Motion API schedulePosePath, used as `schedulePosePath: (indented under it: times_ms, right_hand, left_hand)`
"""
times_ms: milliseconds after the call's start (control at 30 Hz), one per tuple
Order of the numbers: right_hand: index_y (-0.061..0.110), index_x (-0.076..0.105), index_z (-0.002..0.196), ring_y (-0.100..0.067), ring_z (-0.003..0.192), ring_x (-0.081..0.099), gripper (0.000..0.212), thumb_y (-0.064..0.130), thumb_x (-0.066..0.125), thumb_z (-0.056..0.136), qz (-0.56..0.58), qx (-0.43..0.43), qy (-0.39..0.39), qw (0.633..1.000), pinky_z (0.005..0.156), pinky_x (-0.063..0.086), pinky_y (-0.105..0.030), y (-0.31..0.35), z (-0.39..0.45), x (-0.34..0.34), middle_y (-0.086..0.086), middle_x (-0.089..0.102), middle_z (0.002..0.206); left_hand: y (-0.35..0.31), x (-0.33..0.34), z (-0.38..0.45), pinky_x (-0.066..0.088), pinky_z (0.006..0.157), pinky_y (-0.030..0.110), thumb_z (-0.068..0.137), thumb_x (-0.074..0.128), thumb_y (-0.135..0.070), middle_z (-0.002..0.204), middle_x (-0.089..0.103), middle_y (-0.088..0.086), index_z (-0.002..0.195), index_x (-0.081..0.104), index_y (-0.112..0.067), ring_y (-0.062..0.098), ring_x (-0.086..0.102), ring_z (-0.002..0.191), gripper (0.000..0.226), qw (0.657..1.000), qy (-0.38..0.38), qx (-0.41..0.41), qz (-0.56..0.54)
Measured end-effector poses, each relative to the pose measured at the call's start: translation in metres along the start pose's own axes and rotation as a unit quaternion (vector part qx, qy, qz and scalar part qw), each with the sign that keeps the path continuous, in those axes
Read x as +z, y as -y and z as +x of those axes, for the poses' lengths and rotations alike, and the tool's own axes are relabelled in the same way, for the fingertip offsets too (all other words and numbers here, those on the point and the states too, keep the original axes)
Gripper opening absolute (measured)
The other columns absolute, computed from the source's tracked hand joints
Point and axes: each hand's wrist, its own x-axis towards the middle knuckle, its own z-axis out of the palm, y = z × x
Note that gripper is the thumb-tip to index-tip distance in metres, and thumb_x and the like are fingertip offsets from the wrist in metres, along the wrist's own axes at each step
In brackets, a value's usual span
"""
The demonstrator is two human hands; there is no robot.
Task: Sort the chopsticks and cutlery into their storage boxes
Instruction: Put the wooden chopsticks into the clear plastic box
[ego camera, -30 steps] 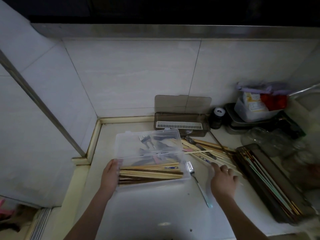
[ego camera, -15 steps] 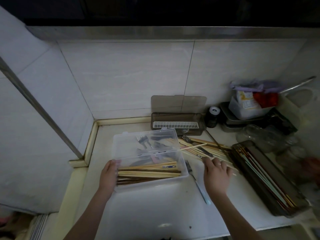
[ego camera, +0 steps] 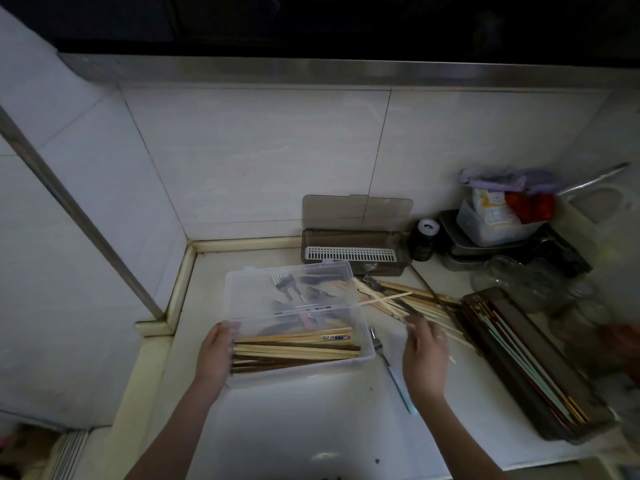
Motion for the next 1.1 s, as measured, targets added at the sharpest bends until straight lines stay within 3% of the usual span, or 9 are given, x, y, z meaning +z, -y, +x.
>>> schedulePosePath:
  times_ms: [200, 333, 433, 567, 700, 833, 933, 1000, 1100]
  right_hand:
    - [0.021, 0.071, 0.097, -0.02, 0.08, 0.056, 0.029, -0.001, 0.068, 0.078, 0.067, -0.215, 0.084, 0.971, 0.069, 0.044, -0.031, 0.064, 0.005, 0.025, -0.001, 0.065, 0.087]
    - [0.021, 0.068, 0.108, -0.019, 0.093, 0.057, 0.029, 0.006, 0.055, 0.087, 0.037, -0.22, 0.211, 0.952, 0.081, 0.049, -0.032, 0.083, -0.011, 0.05, -0.002, 0.063, 0.103]
    - [0.023, 0.064, 0.118, -0.015, 0.105, 0.055, 0.033, 0.009, 0.045, 0.095, 0.047, -0.176, 0.315, 0.931, 0.091, 0.045, -0.022, 0.077, -0.018, 0.055, 0.0, 0.058, 0.117]
    - [0.02, 0.062, 0.114, -0.01, 0.099, 0.056, 0.03, 0.006, 0.045, 0.094, 0.115, -0.098, 0.267, 0.952, 0.083, 0.039, -0.009, 0.071, -0.009, 0.045, 0.006, 0.055, 0.115]
    - [0.018, 0.061, 0.107, -0.015, 0.095, 0.058, 0.027, 0.0, 0.048, 0.092, 0.127, -0.037, 0.1, 0.986, 0.078, 0.049, -0.026, 0.056, 0.008, 0.036, 0.001, 0.058, 0.107]
    - [0.013, 0.059, 0.111, -0.022, 0.098, 0.055, 0.029, -0.002, 0.047, 0.089, 0.053, 0.053, 0.032, 0.997, 0.073, 0.043, -0.029, 0.032, 0.038, 0.028, -0.009, 0.057, 0.112]
    - [0.019, 0.05, 0.129, -0.027, 0.118, 0.048, 0.047, -0.001, 0.048, 0.087, -0.084, 0.024, 0.148, 0.985, 0.093, 0.044, -0.038, 0.014, 0.057, 0.035, -0.008, 0.05, 0.132]
    - [0.029, 0.036, 0.14, -0.026, 0.135, 0.032, 0.059, 0.004, 0.049, 0.088, -0.191, -0.009, 0.236, 0.953, 0.107, 0.032, -0.045, 0.005, 0.061, 0.041, -0.001, 0.034, 0.149]
    - [0.036, 0.034, 0.14, -0.025, 0.14, 0.021, 0.052, 0.016, 0.045, 0.093, -0.272, -0.026, 0.29, 0.917, 0.111, 0.024, -0.048, -0.004, 0.064, 0.049, 0.001, 0.023, 0.153]
  left_hand:
    - [0.013, -0.006, 0.012, 0.033, 0.055, 0.025, 0.098, 0.044, -0.023, 0.073, 0.06, -0.002, 0.086, 0.066, -0.024, 0.016, 0.046, 0.061, 0.026, 1.0, -0.003, -0.019, 0.014]
    - [0.011, -0.006, 0.01, 0.034, 0.055, 0.026, 0.098, 0.043, -0.027, 0.08, 0.063, 0.0, 0.088, 0.065, -0.024, 0.017, 0.048, 0.063, 0.025, 0.999, 0.007, -0.024, 0.021]
    - [0.013, -0.006, 0.012, 0.034, 0.055, 0.025, 0.099, 0.043, -0.028, 0.082, 0.063, 0.0, 0.092, 0.067, -0.024, 0.015, 0.049, 0.063, 0.025, 0.999, -0.003, -0.027, 0.025]
    - [0.017, -0.007, 0.015, 0.034, 0.057, 0.026, 0.099, 0.041, -0.03, 0.087, 0.066, 0.001, 0.097, 0.068, -0.024, 0.017, 0.051, 0.068, 0.027, 0.999, -0.001, -0.031, 0.031]
    - [0.016, -0.007, 0.015, 0.036, 0.073, 0.031, 0.098, 0.042, -0.03, 0.087, 0.066, 0.001, 0.09, 0.068, -0.026, 0.019, 0.051, 0.074, 0.027, 0.999, -0.008, -0.035, 0.036]
    - [0.011, -0.005, 0.011, 0.041, 0.072, 0.033, 0.098, 0.041, -0.028, 0.091, 0.068, 0.002, 0.087, 0.067, -0.027, 0.021, 0.057, 0.077, 0.028, 0.999, -0.012, -0.032, 0.037]
    - [0.011, -0.005, 0.01, 0.042, 0.075, 0.034, 0.099, 0.04, -0.027, 0.09, 0.068, 0.003, 0.086, 0.066, -0.027, 0.022, 0.059, 0.08, 0.03, 0.999, -0.013, -0.023, 0.042]
    - [0.014, -0.006, 0.011, 0.043, 0.078, 0.036, 0.1, 0.039, -0.029, 0.091, 0.069, 0.005, 0.087, 0.067, -0.027, 0.024, 0.06, 0.083, 0.032, 0.998, -0.014, -0.015, 0.055]
    - [0.014, -0.006, 0.01, 0.043, 0.082, 0.034, 0.101, 0.04, -0.026, 0.093, 0.068, 0.004, 0.09, 0.067, -0.025, 0.02, 0.06, 0.086, 0.03, 0.997, -0.02, 0.001, 0.071]
